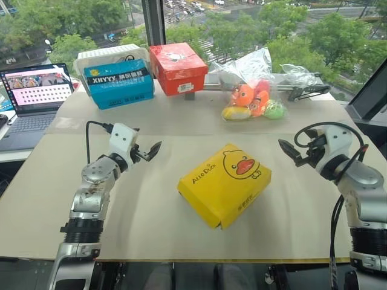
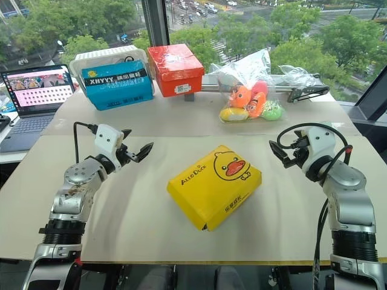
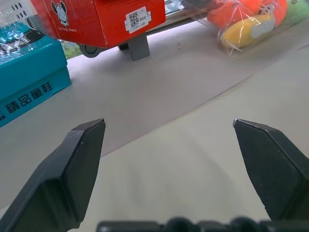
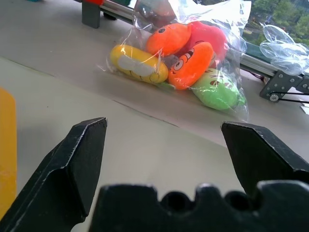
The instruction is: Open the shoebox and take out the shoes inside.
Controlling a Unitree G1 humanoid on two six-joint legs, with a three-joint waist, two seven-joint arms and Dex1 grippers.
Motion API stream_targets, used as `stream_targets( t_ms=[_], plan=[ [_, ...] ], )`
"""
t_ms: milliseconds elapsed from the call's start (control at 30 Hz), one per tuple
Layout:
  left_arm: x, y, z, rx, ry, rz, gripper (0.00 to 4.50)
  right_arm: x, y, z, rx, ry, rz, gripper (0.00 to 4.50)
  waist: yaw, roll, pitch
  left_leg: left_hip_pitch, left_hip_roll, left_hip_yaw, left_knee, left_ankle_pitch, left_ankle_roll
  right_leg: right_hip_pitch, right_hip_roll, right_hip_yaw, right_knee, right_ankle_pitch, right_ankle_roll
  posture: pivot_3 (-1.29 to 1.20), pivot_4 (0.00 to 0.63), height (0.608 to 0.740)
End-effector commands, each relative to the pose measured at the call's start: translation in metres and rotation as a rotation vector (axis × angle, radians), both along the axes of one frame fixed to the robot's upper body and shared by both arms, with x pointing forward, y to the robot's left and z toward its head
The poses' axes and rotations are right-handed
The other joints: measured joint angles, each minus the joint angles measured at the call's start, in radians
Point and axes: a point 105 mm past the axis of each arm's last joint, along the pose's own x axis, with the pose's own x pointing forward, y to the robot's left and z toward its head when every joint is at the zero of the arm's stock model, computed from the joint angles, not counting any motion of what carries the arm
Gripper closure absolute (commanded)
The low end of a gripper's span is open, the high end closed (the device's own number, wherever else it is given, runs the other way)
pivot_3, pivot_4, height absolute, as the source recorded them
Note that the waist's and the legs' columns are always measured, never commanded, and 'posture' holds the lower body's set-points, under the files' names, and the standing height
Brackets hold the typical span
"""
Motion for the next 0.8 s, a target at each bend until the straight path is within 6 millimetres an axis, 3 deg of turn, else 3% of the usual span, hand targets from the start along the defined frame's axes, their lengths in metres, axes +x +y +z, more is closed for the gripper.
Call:
stream_targets(
  t_ms=[33,167,267,400,533,667,800],
  plan=[
    [0.003,0.003,0.021,-0.003,-0.056,-0.007,0.0,-0.002,0.007,0.023,0.0,-0.058,0.036,0.05,0.0,0.0,0.0,0.0,0.0,0.0,0.0,0.0,0.0,0.0,0.0,0.0,0.0,0.0,0.0,0.0,0.15,0.74],
    [0.006,0.003,0.037,0.035,-0.103,-0.067,0.0,-0.004,0.006,0.027,-0.027,-0.03,0.05,0.05,-0.001,0.0,0.0,0.0,0.0,0.0,0.0,0.0,0.0,0.0,0.001,0.0,0.001,0.0,0.0,0.0,0.15,0.74],
    [0.007,-0.007,0.043,0.098,-0.114,-0.169,0.0,-0.012,0.002,0.038,0.019,-0.012,0.088,0.05,0.0,0.0,0.0,0.0,0.0,0.001,0.0,0.0,0.0,0.0,0.0,0.0,-0.001,0.0,0.0,0.0,0.15,0.74],
    [-0.003,-0.031,0.047,0.195,-0.083,-0.395,0.0,-0.035,0.001,0.047,-0.006,0.059,0.158,0.05,0.005,0.0,0.0,-0.002,-0.001,0.001,0.0,0.0,0.0,0.0,-0.001,0.0,-0.001,0.0,0.001,0.0,0.15,0.74],
    [-0.01,-0.036,0.056,0.259,-0.047,-0.534,0.0,-0.057,-0.003,0.05,-0.057,0.138,0.181,0.05,0.005,0.0,0.0,-0.002,-0.001,0.001,0.0,0.0,0.0,0.0,-0.001,-0.001,-0.002,0.0,0.001,0.0,0.15,0.74],
    [-0.029,-0.042,0.052,0.361,0.023,-0.728,0.0,-0.079,0.001,0.047,-0.056,0.231,0.216,1.14,-0.003,0.0,0.0,-0.001,0.0,0.001,0.0,0.0,0.0,0.0,0.0,0.0,-0.001,0.0,0.001,0.0,0.15,0.74],
    [-0.037,-0.05,0.06,0.357,0.114,-0.828,0.0,-0.106,0.021,0.025,-0.023,0.383,0.303,2.46,-0.002,-0.001,0.001,0.0,0.001,0.002,0.0,0.0,0.0,0.001,0.001,0.001,0.0,0.0,0.001,0.0,0.15,0.74]
  ],
)
